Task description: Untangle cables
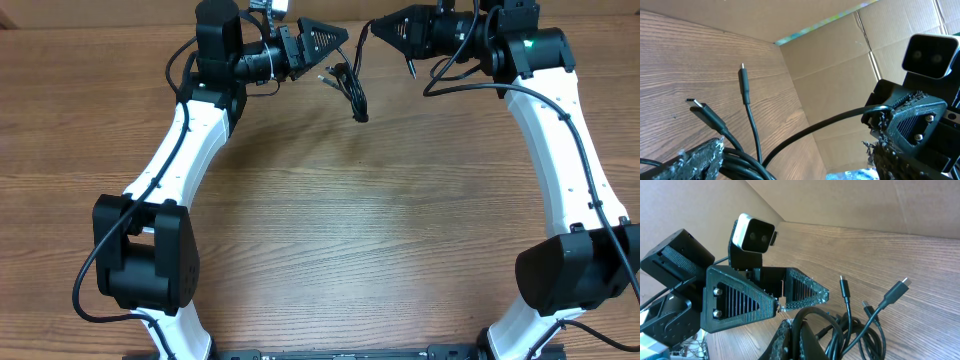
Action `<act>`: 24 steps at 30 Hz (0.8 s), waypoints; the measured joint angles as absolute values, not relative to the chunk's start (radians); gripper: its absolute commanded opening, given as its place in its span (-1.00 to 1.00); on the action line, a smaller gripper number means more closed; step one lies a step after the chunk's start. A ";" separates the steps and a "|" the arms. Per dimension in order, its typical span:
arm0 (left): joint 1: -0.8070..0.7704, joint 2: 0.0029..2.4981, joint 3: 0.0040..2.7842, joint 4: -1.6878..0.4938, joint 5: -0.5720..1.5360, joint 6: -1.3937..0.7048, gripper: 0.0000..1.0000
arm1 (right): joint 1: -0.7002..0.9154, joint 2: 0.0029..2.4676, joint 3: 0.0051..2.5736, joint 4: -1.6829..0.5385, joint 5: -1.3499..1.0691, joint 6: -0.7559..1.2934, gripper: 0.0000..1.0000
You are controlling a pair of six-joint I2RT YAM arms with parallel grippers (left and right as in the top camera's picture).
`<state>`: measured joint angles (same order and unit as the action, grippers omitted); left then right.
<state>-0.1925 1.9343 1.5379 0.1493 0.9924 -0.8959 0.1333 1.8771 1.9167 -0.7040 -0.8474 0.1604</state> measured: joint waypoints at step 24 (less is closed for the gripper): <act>-0.192 1.934 1.538 -0.059 0.897 -0.775 0.99 | 0.142 1.877 1.917 -0.824 -0.778 0.148 -0.93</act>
<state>-0.1925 1.9343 1.5379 -0.0589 0.8970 -0.7746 0.1421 1.8771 1.9167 -0.8242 -0.7776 0.1482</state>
